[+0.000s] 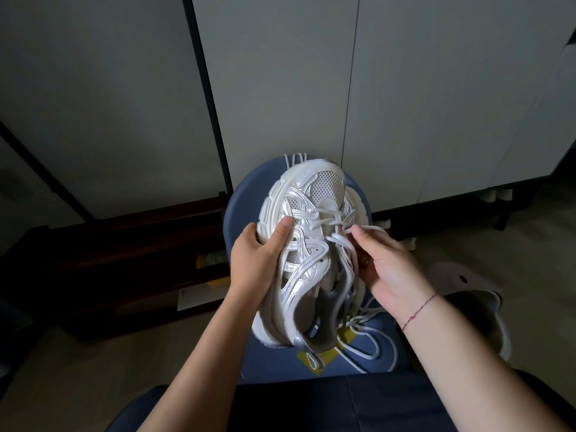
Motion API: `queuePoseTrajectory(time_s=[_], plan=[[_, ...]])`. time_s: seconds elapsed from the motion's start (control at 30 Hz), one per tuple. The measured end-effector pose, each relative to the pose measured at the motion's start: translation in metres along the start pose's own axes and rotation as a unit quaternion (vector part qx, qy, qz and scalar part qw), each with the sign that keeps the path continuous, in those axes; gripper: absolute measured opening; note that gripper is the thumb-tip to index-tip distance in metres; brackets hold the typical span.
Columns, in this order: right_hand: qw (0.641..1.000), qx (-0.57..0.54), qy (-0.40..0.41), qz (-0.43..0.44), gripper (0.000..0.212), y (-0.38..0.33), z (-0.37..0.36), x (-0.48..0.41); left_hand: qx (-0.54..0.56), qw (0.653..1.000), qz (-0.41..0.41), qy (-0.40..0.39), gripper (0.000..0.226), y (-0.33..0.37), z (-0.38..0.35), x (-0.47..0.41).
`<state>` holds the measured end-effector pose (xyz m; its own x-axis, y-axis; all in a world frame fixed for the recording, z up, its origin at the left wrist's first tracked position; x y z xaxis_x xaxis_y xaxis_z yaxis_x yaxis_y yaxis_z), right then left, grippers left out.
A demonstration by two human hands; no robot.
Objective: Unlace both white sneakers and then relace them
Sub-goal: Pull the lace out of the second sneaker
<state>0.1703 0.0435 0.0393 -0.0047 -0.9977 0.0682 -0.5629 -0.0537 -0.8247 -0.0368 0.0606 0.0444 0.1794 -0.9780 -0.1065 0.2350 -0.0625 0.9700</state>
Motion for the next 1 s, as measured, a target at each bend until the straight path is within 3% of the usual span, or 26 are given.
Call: queuePoseTrajectory(time_s=[0.17, 0.37, 0.47, 0.63, 0.77, 1.0], plan=[[1.0, -0.02, 0.002, 0.012, 0.031, -0.004, 0.003, -0.004, -0.01, 1.0, -0.008, -0.001, 0.039, 0.002, 0.0, 0.0], [0.968, -0.247, 0.045, 0.005, 0.02, -0.032, 0.039, -0.018, 0.009, 1.0, -0.004, 0.017, 0.044, 0.001, 0.009, -0.003], [0.985, -0.155, 0.079, -0.019, 0.024, -0.025, 0.048, -0.016, 0.013, 1.0, 0.001, 0.013, 0.043, 0.0, 0.008, -0.003], [0.997, -0.019, -0.027, -0.074, 0.013, 0.015, 0.002, -0.005, 0.006, 1.0, 0.001, 0.009, 0.043, 0.001, 0.003, -0.001], [0.999, -0.004, -0.013, -0.029, 0.025, 0.009, -0.004, -0.001, -0.001, 1.0, 0.0, 0.003, 0.041, 0.0, 0.002, 0.0], [0.998, 0.014, 0.052, 0.027, 0.018, -0.006, 0.009, -0.001, -0.02, 1.0, -0.019, 0.004, 0.04, 0.005, 0.002, 0.001]])
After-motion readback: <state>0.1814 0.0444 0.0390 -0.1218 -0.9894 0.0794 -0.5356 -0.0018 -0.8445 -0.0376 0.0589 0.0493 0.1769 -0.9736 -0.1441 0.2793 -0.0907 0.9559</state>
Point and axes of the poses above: each hand's wrist, its own x-axis away from the middle knuckle, its own z-axis out of the back of the hand, y = z × x, the point moved 8 cm from there along -x, towards the middle knuckle, and after that the axes turned 7 degrees about -y, right-handed, at the moved point
